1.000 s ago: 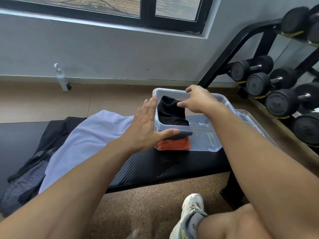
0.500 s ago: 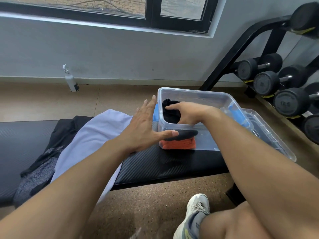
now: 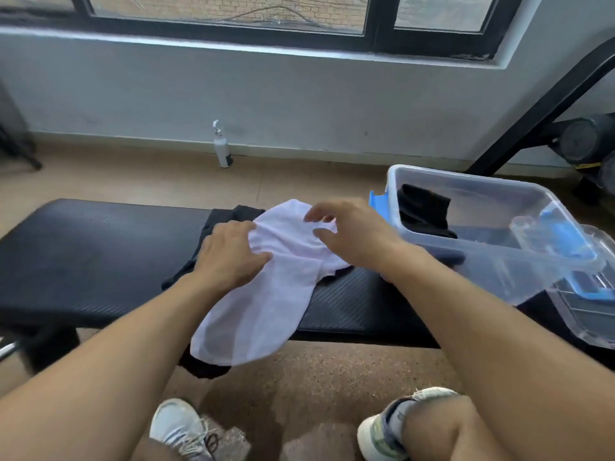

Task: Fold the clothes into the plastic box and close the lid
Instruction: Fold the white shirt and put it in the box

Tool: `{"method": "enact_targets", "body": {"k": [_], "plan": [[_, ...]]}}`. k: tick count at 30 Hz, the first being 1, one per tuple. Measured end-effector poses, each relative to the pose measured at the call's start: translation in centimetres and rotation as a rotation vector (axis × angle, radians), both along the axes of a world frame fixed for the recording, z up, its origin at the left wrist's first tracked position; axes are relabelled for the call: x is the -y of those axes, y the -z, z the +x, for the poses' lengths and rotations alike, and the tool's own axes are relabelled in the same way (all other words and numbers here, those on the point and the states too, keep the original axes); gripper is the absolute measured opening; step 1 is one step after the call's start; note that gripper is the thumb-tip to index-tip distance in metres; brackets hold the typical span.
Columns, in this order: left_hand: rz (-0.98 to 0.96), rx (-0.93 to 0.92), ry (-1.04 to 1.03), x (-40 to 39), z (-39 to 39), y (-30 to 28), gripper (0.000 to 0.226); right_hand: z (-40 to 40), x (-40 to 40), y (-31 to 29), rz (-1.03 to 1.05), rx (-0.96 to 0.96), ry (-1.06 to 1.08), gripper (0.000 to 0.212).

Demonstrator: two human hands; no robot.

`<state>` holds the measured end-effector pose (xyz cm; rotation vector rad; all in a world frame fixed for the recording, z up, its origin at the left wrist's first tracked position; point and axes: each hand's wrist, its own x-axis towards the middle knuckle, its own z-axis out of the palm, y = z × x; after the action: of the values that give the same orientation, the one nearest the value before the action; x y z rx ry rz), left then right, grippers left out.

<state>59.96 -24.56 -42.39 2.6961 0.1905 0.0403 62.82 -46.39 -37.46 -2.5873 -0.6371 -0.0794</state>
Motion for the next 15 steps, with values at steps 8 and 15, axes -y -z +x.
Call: {"method": "enact_targets", "body": {"k": [8,15], "plan": [[-0.003,-0.180,-0.046,-4.4,-1.8,0.5,0.024,1.8,-2.2,3.6,-0.500,-0.295,-0.057,0.065],[-0.114,0.104,-0.077,-4.0,-1.4,-1.5,0.016,2.1,-2.5,2.6,-0.288,-0.333,-0.020,0.021]]}}
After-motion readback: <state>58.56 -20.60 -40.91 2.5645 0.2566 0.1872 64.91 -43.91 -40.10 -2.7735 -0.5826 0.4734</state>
